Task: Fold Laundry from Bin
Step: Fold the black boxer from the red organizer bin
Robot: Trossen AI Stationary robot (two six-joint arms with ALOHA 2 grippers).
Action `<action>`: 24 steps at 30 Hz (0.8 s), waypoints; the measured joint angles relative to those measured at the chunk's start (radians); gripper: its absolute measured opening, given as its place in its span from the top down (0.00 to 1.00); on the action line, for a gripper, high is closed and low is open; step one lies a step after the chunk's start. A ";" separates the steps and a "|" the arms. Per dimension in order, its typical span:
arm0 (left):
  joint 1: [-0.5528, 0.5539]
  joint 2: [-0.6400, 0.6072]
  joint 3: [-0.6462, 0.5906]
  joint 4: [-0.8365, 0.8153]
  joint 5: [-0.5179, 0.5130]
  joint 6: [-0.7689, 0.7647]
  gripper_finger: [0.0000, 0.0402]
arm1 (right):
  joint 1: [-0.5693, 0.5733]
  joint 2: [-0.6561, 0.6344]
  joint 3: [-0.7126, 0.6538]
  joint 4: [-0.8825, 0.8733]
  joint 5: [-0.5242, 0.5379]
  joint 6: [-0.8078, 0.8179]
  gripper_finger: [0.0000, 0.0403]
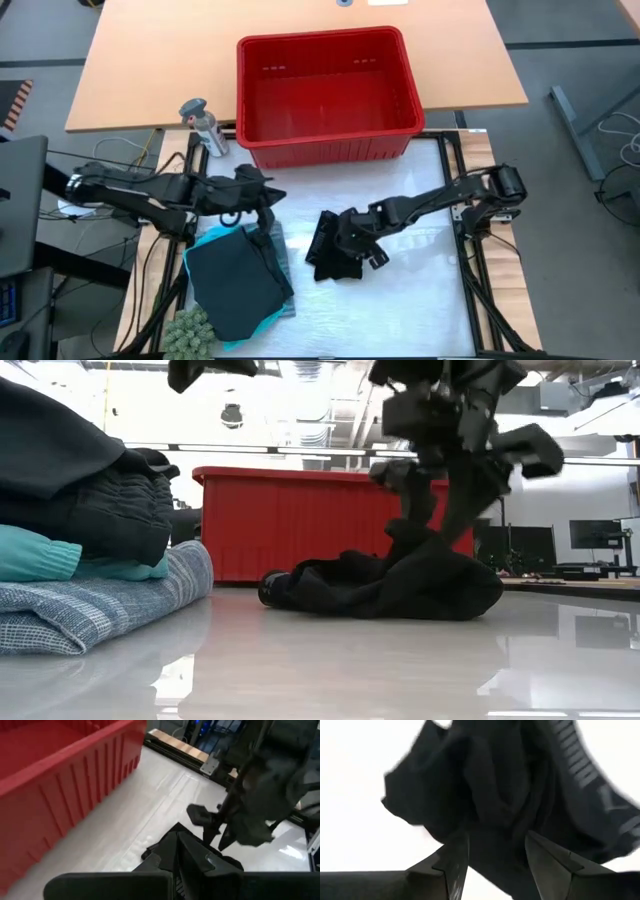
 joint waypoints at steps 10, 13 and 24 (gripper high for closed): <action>-0.003 -0.025 0.000 -0.038 -0.044 -0.021 1.00 | -0.039 0.067 -0.002 -0.018 0.034 0.040 0.46; -0.003 -0.025 0.000 -0.045 -0.056 -0.023 1.00 | -0.063 0.061 -0.002 -0.007 0.055 0.040 0.47; -0.003 -0.025 0.000 -0.052 -0.071 -0.023 1.00 | -0.109 0.068 -0.002 0.032 0.056 -0.010 0.72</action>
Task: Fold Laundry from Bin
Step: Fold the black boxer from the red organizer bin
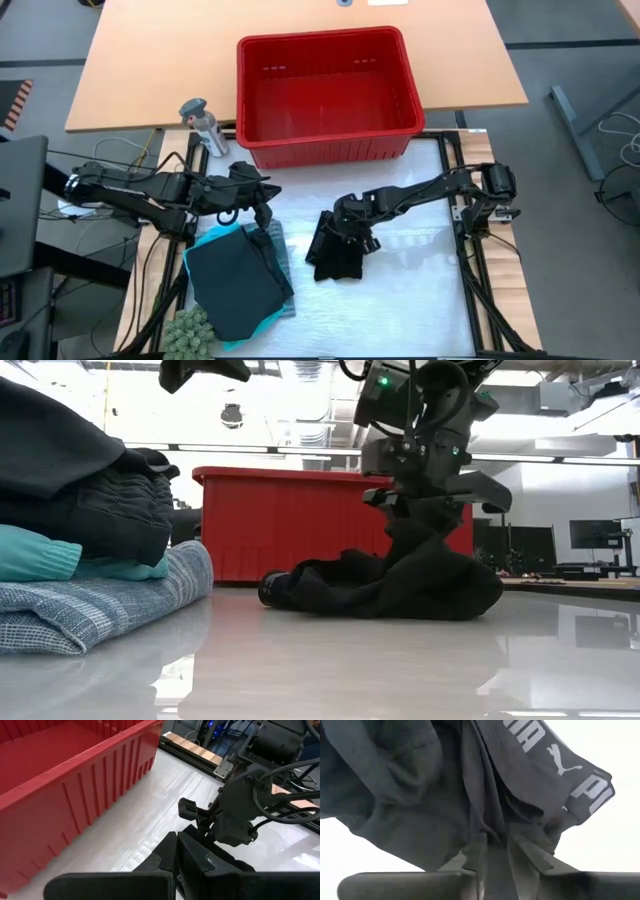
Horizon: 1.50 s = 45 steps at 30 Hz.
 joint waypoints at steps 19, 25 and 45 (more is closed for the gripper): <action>0.000 0.000 0.000 -0.038 -0.019 0.000 1.00 | 0.010 -0.006 0.051 -0.034 0.046 0.009 0.95; 0.001 0.000 0.000 -0.038 -0.023 0.000 1.00 | -0.036 -0.007 0.117 -0.012 0.049 -0.003 0.96; 0.001 0.000 -0.001 -0.043 -0.026 0.000 1.00 | -0.147 -0.017 0.204 -0.049 -0.257 0.134 0.50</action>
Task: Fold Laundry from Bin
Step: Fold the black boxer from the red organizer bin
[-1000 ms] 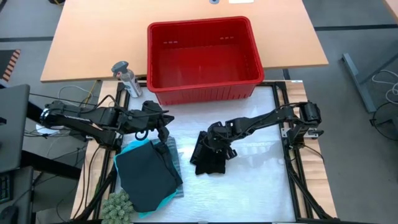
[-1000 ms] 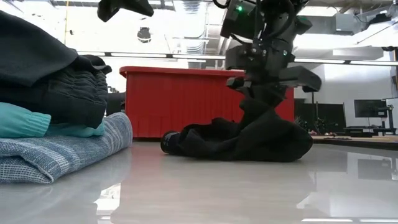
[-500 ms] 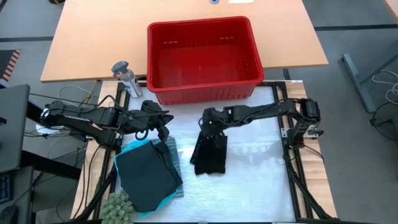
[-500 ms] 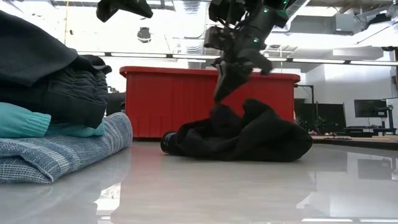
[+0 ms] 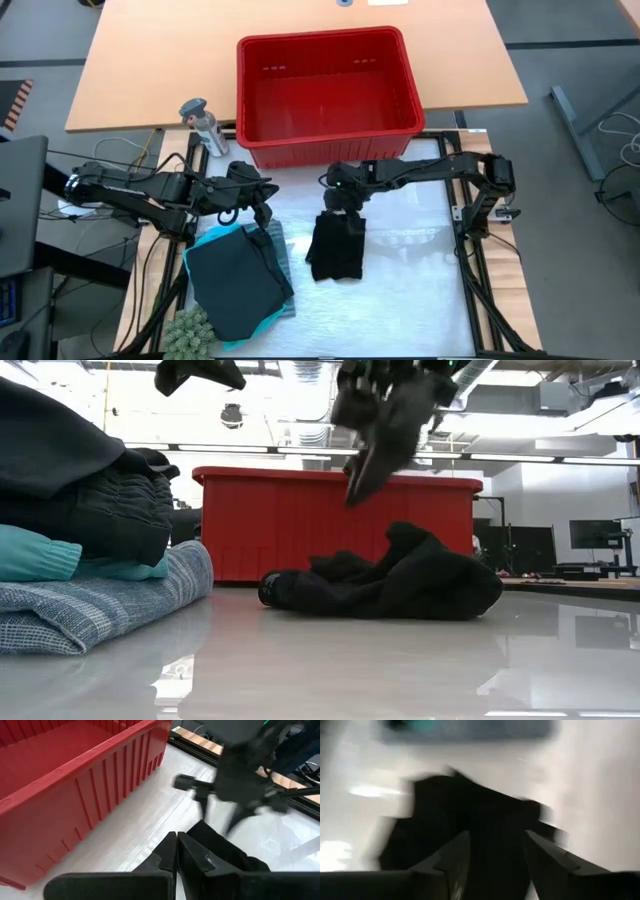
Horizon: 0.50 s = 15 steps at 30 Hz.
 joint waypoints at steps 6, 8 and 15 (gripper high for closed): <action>0.000 0.000 0.000 -0.027 0.000 0.000 1.00 | 0.105 -0.002 0.059 -0.105 -0.170 -0.017 0.45; 0.000 0.000 0.000 -0.036 0.000 0.000 1.00 | 0.160 -0.002 0.049 -0.111 -0.118 -0.071 0.45; 0.000 0.000 0.000 -0.036 0.000 0.000 1.00 | 0.291 0.000 0.001 -0.106 0.175 -0.281 0.45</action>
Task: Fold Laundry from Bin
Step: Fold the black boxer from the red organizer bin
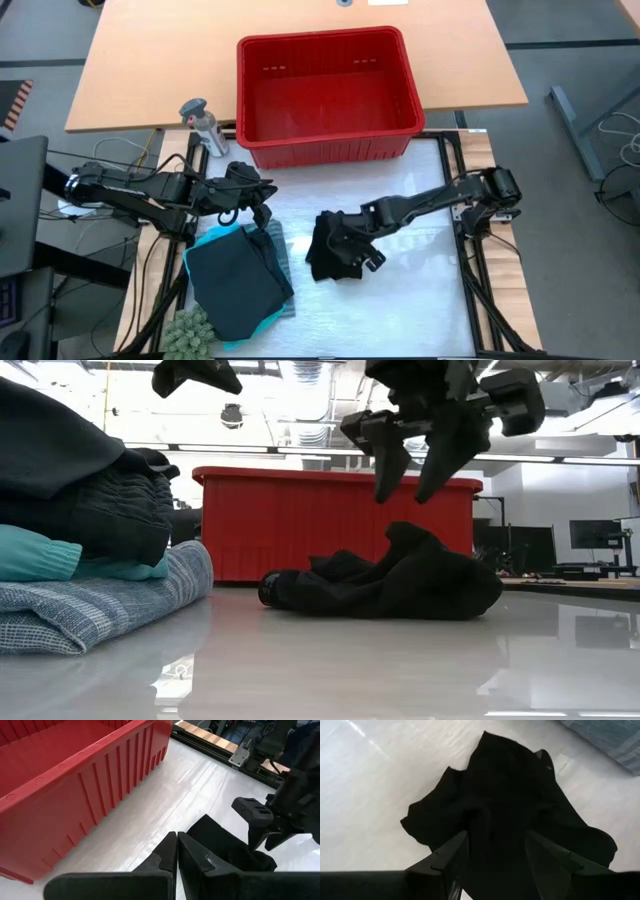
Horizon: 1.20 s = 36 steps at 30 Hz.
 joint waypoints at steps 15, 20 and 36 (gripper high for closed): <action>-0.001 0.000 0.000 0.000 0.006 -0.001 1.00 | 0.011 0.104 -0.002 0.015 -0.004 0.048 0.49; -0.002 0.000 0.000 -0.003 0.008 -0.003 1.00 | 0.015 0.117 -0.002 0.013 0.007 0.060 0.57; -0.001 0.000 0.000 -0.005 -0.028 -0.001 1.00 | 0.056 0.108 0.107 0.109 -0.003 0.068 0.87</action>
